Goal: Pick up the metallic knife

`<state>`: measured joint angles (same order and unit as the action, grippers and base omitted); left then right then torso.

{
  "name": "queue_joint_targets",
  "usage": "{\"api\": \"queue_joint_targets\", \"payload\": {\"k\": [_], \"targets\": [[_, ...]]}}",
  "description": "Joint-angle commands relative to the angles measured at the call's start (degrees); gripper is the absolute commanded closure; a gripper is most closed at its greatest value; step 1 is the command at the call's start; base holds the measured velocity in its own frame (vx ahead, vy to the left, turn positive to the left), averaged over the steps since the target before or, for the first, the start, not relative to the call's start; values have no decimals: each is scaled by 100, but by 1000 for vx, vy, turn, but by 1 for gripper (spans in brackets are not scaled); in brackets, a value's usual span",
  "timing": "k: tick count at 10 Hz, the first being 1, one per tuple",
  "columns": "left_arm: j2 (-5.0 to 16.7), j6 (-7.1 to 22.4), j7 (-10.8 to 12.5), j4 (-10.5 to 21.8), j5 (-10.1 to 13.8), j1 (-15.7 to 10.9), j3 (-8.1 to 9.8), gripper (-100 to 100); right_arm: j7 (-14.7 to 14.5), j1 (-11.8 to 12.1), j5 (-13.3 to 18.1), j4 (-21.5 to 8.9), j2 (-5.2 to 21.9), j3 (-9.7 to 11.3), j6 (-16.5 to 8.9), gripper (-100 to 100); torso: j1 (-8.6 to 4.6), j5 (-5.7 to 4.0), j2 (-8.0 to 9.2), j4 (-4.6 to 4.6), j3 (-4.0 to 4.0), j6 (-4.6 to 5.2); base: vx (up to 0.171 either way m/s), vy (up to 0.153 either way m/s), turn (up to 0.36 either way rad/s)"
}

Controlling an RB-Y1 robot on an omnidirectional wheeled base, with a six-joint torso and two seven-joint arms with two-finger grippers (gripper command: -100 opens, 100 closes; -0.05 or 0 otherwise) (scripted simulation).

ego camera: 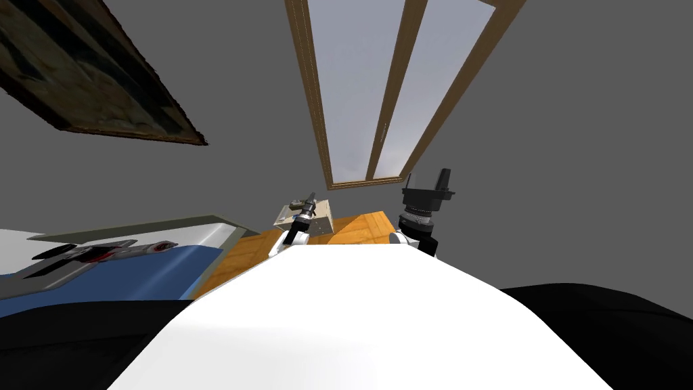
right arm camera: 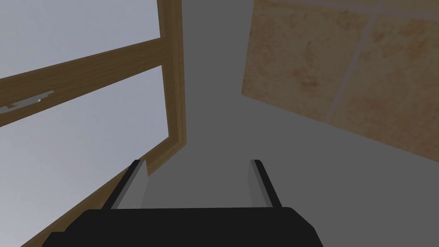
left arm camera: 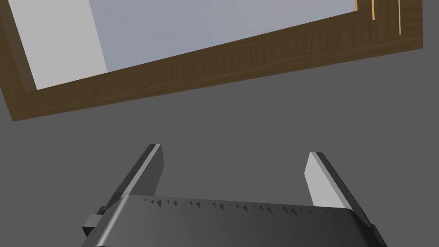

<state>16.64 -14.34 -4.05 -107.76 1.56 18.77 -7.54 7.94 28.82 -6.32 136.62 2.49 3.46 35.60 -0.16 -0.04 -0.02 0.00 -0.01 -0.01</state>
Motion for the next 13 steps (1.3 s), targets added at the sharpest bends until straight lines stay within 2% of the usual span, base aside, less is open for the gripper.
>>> {"api": "queue_joint_targets", "payload": {"k": [1,2,4,5,7,8,9,10,11,13], "targets": [[66,229,-108,286,-5,-141,-70,-100,0,0,0,0,0,0,0,0,0,0,0,0,0,0,5,-36,-96],[66,229,-108,292,-5,-141,-70,-100,0,0,0,0,0,0,0,0,2,1,0,0,0,1,6,-28,-38],[280,574,-225,690,27,-365,-144,-100,0,0,0,0,0,0,0,0,2,1,-2,-1,-1,1,11,-50,-104],[280,574,-225,792,27,-365,-144,-100,0,0,0,0,0,0,0,0,-4,0,-1,-1,-1,1,4,-49,-40],[514,928,-345,1188,60,-600,-219,-100,0,0,0,0,0,0,0,0,-1,0,-2,-1,-1,0,13,-52,-119],[514,933,-345,1327,60,-600,-219,-100,0,0,0,0,0,0,0,0,-3,-1,-2,-1,-1,1,4,-39,-38],[638,1116,-405,1579,76,-721,-256,-100,0,0,0,0,0,0,0,0,2,0,0,0,0,-2,6,-49,-70],[638,1116,-405,1607,76,-721,-256,-100,0,0,0,0,0,0,0,0,-1,0,1,0,1,-1,7,-36,-36],[765,1302,-466,1747,93,-844,-294,-100,0,0,0,0,0,0,0,0,3,0,2,0,1,-2,8,-38,-95],[765,1302,-466,1894,93,-844,-294,-100,0,0,0,0,0,0,0,0,5,1,2,0,1,-2,4,-22,-13]]}}
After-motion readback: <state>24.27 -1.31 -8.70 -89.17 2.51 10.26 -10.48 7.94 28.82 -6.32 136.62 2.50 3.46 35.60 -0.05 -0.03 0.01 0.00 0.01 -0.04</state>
